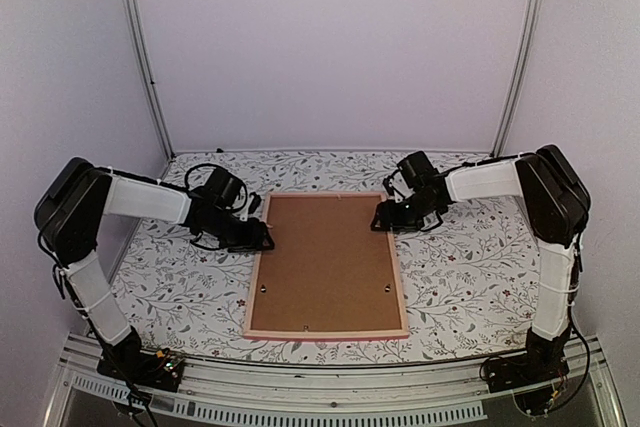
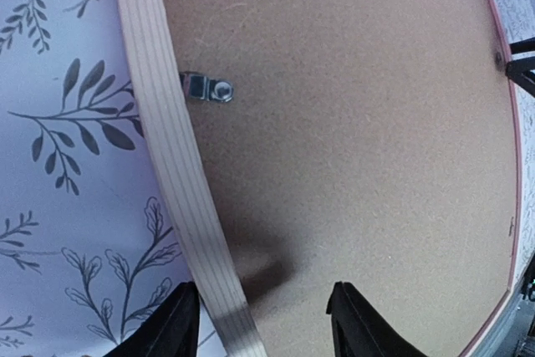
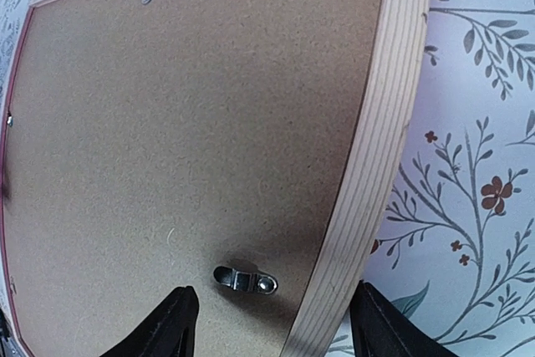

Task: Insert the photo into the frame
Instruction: Press the fastener onto the backboard.

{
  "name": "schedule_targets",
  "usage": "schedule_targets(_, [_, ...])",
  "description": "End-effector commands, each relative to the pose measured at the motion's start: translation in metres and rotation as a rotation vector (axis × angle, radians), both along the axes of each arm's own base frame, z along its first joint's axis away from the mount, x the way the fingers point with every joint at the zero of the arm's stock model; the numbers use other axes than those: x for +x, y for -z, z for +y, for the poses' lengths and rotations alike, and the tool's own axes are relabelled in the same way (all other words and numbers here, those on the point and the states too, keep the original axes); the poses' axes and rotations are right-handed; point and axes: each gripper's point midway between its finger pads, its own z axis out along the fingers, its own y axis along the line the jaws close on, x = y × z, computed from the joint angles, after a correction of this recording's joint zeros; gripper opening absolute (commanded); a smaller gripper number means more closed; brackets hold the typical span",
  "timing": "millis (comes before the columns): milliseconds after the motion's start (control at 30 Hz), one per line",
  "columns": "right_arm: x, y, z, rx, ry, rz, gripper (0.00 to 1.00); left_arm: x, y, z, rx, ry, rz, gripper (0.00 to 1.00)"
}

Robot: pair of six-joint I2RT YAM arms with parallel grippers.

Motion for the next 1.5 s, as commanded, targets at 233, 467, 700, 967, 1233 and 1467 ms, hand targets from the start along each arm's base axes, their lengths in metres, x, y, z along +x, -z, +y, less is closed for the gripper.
schedule_targets(233, [-0.011,0.040,-0.032,-0.232,0.024,0.085,0.61,-0.005,-0.025,-0.012,-0.028,0.034,-0.075,0.56])
schedule_targets(467, [0.000,0.036,-0.032,-0.235,0.071,0.070,0.55,-0.001,-0.025,-0.010,0.005,0.046,-0.088,0.56])
schedule_targets(700, [0.005,0.036,-0.025,-0.189,0.115,0.076,0.49,-0.001,-0.021,-0.009,0.022,0.053,-0.086,0.56])
schedule_targets(967, [0.010,0.039,-0.024,-0.168,0.177,0.082,0.38,-0.001,-0.023,-0.008,0.023,0.053,-0.091,0.56])
schedule_targets(1233, [0.006,0.051,-0.019,-0.093,0.201,0.123,0.34,-0.002,-0.020,-0.008,0.032,0.058,-0.086,0.56])
schedule_targets(1467, [0.007,0.052,-0.017,0.020,0.234,0.149,0.28,-0.002,-0.019,-0.007,0.036,0.059,-0.086,0.56])
